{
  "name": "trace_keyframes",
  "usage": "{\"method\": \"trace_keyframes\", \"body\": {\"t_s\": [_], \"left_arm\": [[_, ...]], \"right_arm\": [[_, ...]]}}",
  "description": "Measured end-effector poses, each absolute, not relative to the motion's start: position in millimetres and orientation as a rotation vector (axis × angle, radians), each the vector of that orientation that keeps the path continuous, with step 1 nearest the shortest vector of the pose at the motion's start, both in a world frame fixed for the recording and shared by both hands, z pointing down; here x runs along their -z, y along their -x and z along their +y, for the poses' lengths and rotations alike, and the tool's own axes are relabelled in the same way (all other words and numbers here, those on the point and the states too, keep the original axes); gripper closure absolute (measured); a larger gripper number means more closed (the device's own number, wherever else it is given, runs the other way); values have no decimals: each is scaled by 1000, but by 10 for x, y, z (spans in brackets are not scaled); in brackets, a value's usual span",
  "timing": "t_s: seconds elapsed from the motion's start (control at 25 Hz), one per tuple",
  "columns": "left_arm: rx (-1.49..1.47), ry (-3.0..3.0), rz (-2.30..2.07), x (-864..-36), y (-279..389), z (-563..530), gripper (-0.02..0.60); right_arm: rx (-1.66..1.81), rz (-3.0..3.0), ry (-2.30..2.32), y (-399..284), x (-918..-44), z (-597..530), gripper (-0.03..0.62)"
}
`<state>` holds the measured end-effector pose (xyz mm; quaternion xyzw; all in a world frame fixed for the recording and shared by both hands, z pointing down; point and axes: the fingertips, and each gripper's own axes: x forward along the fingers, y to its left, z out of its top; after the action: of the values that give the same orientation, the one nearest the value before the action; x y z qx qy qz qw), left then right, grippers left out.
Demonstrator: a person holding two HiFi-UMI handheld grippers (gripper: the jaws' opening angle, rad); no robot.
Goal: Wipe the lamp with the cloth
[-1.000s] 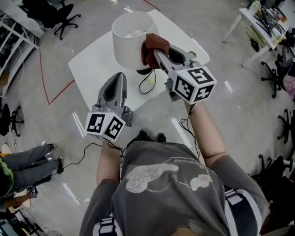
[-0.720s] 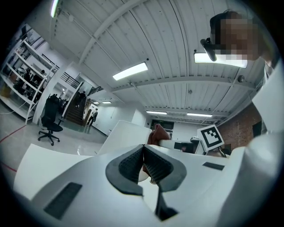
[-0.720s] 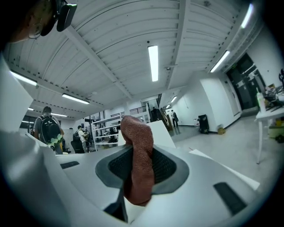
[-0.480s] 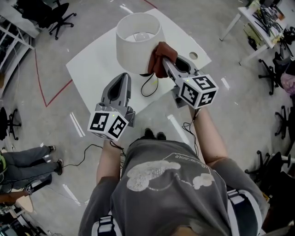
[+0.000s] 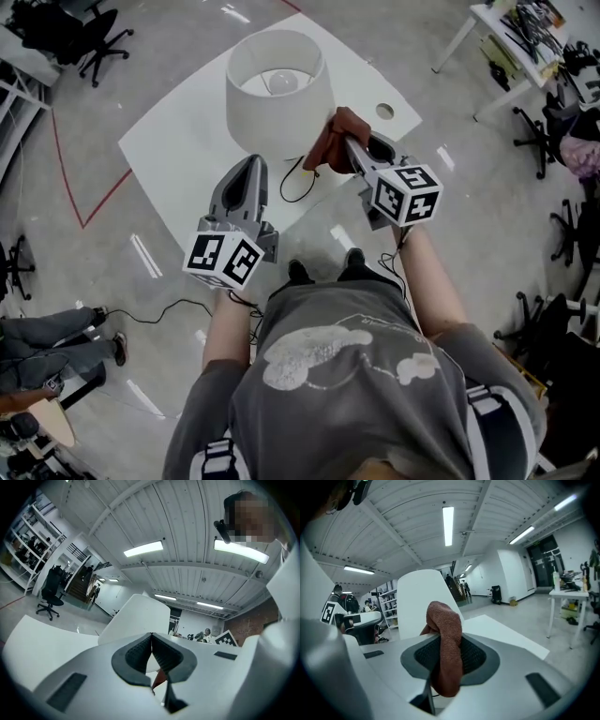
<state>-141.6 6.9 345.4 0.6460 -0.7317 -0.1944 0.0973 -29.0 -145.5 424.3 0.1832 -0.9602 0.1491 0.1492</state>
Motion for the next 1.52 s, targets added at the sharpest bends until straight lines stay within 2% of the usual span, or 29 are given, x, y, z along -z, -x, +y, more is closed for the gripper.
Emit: {"method": "trace_keyframes", "body": {"t_s": [0.36,0.76,1.2,1.52], "left_arm": [[562,-1759,-2420,-3352,1387,146,574],[530,-1579,-2634,-3096,959,-103,574],[546,-1367,-2734,-3235,635,-286,574],[551,-1308,-2706,-3427,530,-298,574]], "right_arm": [[-316,-2911,-271,468,-3833,-1780,497],[-233,-3073,141,781,-3102,-1888,497],[-295,-2954,385,765,-3538,-1912,497],[-290,-2812,335,713,-4152,-2018,497]]}}
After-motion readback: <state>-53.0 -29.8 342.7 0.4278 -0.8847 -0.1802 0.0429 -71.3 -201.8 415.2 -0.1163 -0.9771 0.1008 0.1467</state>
